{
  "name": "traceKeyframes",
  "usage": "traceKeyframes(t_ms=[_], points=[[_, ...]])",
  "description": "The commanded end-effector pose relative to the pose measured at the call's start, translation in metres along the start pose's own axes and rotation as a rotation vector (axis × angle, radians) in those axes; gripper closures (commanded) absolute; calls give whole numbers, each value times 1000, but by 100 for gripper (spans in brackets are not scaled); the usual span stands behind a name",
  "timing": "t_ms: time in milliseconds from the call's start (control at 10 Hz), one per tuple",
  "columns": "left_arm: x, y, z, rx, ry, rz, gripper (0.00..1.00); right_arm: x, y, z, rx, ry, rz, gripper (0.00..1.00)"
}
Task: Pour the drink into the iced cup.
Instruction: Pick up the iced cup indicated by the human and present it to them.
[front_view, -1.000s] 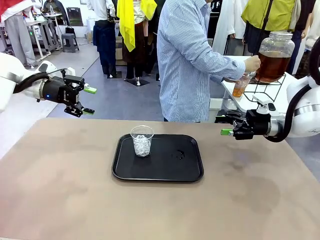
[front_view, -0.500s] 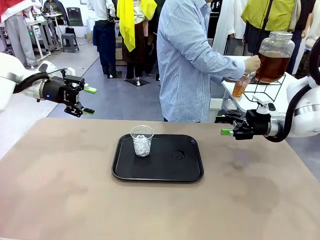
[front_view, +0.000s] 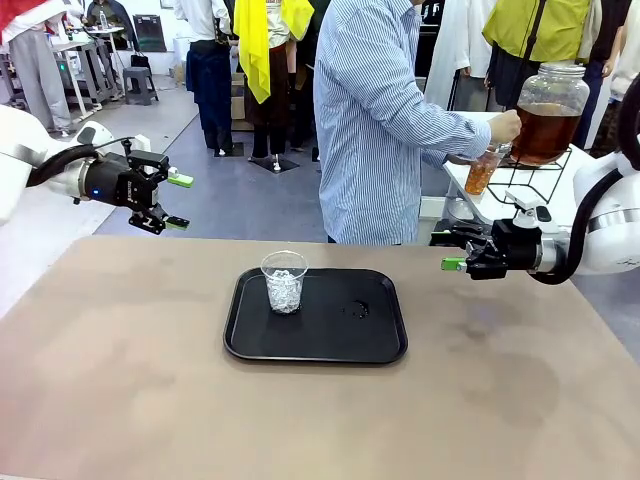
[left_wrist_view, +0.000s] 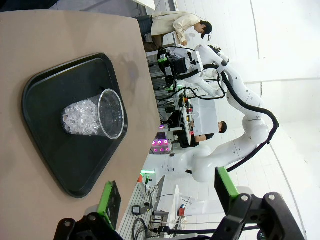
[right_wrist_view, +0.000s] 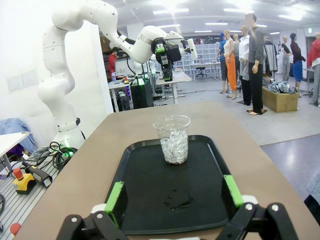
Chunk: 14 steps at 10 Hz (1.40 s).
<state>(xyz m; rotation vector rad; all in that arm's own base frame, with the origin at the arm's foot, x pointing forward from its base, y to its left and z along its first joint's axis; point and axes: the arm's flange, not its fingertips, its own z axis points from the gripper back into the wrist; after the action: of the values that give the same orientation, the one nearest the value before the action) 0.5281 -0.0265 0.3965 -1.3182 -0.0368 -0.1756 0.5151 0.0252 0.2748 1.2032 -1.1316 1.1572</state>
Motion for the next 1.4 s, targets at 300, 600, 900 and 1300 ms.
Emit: traceKeyframes(t_ms=[300,600,900,1300], points=[[0,-2,0,1,2,-5,0,3,-2,-2,2,5,1,0],[0,-2,0,1,2,-5,0,3,-2,-2,2,5,1,0],[0,-2,0,1,2,-5,0,3,-2,-2,2,5,1,0],[0,-2,0,1,2,-5,0,3,-2,-2,2,5,1,0]])
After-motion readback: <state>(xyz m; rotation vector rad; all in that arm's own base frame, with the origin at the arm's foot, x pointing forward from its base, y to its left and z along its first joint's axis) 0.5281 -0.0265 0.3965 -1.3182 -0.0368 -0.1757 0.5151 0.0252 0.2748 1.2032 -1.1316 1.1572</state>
